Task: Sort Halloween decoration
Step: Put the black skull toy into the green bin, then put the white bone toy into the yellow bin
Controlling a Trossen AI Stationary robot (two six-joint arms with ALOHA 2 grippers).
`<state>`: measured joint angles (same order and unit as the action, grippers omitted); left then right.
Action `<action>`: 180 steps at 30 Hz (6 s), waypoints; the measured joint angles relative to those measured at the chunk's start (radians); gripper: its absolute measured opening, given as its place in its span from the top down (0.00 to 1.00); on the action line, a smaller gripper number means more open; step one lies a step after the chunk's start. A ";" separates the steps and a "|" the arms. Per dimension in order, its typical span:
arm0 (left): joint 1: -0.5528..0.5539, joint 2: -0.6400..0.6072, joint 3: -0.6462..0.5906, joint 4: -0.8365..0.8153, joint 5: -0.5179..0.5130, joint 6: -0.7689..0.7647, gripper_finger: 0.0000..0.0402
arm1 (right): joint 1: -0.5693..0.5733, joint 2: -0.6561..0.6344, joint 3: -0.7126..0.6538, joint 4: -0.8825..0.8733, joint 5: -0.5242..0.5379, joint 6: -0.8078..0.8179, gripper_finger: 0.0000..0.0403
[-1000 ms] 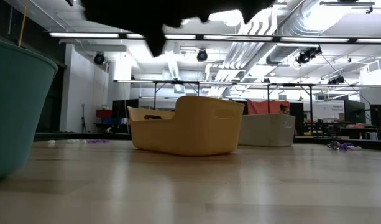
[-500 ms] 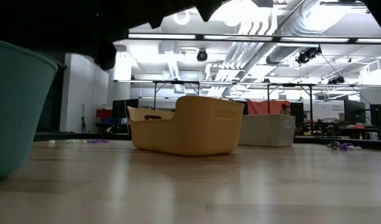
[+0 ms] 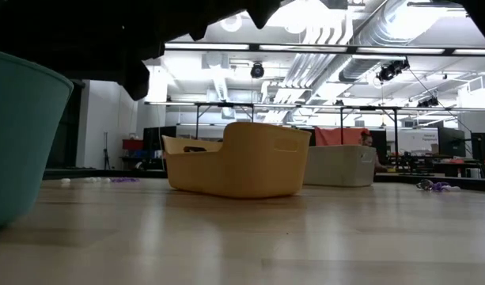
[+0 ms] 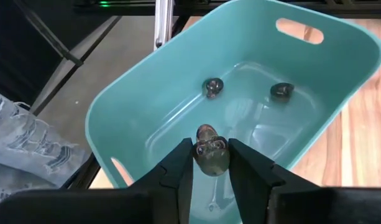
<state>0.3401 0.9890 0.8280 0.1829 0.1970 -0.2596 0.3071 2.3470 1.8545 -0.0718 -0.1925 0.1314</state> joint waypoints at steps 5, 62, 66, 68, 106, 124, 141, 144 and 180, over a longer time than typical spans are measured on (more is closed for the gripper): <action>0.000 0.000 0.000 0.000 0.000 0.000 1.00 | 0.011 0.000 0.000 0.009 0.027 -0.001 0.62; 0.009 0.022 -0.001 -0.087 0.134 0.159 1.00 | -0.532 -1.104 -0.962 0.274 0.080 0.130 1.00; -0.056 0.081 0.000 0.031 0.107 0.093 1.00 | -0.569 -1.081 -0.891 0.270 -0.036 0.051 1.00; -0.085 0.119 -0.001 0.090 0.063 0.075 1.00 | -0.571 -1.077 -0.865 0.277 -0.070 0.006 1.00; -0.070 0.208 0.000 0.205 0.028 0.159 1.00 | -0.571 -1.077 -0.826 0.268 -0.151 -0.085 1.00; 0.170 0.226 0.000 -0.652 -0.244 -0.164 0.89 | -0.576 -1.077 -0.827 0.133 -0.016 -0.060 1.00; 0.151 0.261 -0.272 -0.732 -0.365 -0.710 0.59 | -0.576 -1.077 -0.827 0.113 -0.015 -0.061 1.00; 0.151 0.263 -0.296 -0.721 -0.368 -0.763 0.58 | -0.576 -1.077 -0.827 0.113 -0.014 -0.061 1.00; 0.151 0.390 -0.295 -0.669 -0.374 -0.775 0.98 | -0.576 -1.077 -0.827 0.111 -0.014 -0.061 1.00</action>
<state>0.4915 1.3790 0.5327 -0.4859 -0.1772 -1.0349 -0.2687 1.2697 1.0275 0.0393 -0.2070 0.0704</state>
